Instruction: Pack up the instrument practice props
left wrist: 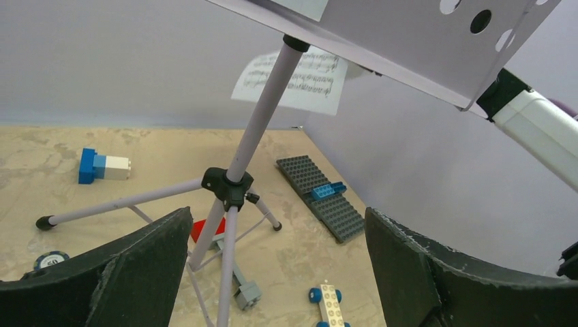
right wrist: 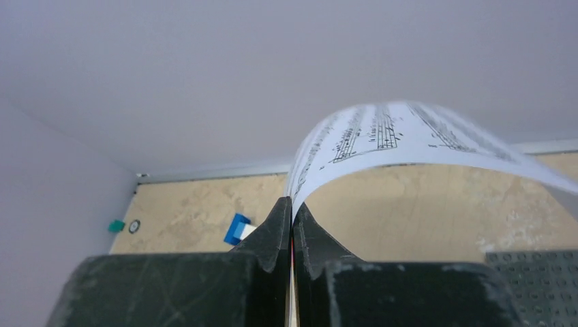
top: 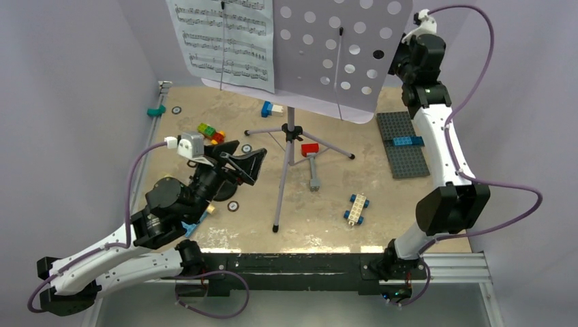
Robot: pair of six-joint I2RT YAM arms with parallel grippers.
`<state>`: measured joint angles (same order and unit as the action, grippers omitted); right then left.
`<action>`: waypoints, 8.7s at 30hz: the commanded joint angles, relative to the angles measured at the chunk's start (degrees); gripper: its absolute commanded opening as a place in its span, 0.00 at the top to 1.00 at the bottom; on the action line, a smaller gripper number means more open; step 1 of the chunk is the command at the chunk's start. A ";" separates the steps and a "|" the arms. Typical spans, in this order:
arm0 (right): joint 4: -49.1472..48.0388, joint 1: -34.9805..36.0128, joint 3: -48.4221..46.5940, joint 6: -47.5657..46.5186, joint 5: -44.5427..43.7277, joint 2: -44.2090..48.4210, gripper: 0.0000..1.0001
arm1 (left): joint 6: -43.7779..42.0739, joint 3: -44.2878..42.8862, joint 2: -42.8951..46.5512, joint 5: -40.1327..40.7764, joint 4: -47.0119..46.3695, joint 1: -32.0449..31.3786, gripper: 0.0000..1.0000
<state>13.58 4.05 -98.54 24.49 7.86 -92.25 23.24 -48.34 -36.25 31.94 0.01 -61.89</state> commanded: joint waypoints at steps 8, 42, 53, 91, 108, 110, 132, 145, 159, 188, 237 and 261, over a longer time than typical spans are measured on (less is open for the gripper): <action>-11.39 -6.03 10.72 9.52 13.53 -17.14 1.00 | 2.30 2.89 -6.39 -0.81 -1.67 0.01 0.00; 0.30 -8.89 22.29 13.78 -2.47 7.65 0.28 | 8.57 2.64 -6.62 0.70 7.28 0.10 0.00; -15.23 18.85 60.85 14.01 -18.61 43.93 0.34 | 4.29 -0.92 -0.66 0.27 6.25 0.19 0.00; -30.02 75.65 13.81 -42.40 -53.67 22.46 0.21 | -43.74 -40.27 -14.96 5.81 -2.31 2.41 0.02; -13.86 68.71 -7.42 -34.52 -52.16 12.04 0.18 | -22.90 -58.96 -30.94 -21.88 21.85 26.81 0.14; -13.76 68.27 -7.38 -33.73 -51.57 12.12 0.17 | -21.64 -59.27 -31.60 -23.00 22.04 28.24 0.17; -12.88 65.58 -5.36 -32.31 -49.13 11.65 0.17 | -26.11 -56.46 -35.34 -25.52 14.56 32.24 0.45; -12.56 64.54 -4.71 -31.03 -46.49 11.53 0.15 | -26.36 -55.38 -36.40 -25.55 12.70 32.81 0.70; -13.04 62.38 -4.93 -28.40 -42.83 11.77 0.13 | -24.76 -47.68 -29.71 -27.95 7.85 32.80 1.00; -14.93 60.25 -10.74 -27.39 -35.73 7.10 0.13 | -24.65 -34.81 -18.74 -35.56 -3.25 32.80 1.00; -6.25 48.84 -19.77 -12.76 -8.03 0.61 0.80 | -25.88 -33.16 -17.58 -36.21 -3.79 32.80 1.00; -9.85 48.42 0.42 -16.22 -12.04 24.92 1.00 | -26.44 -32.95 -18.28 -34.15 -4.12 32.80 1.00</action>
<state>6.81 52.80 -101.75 9.63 -2.20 -73.21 -2.66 -81.38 -55.11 -2.11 -1.28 -29.26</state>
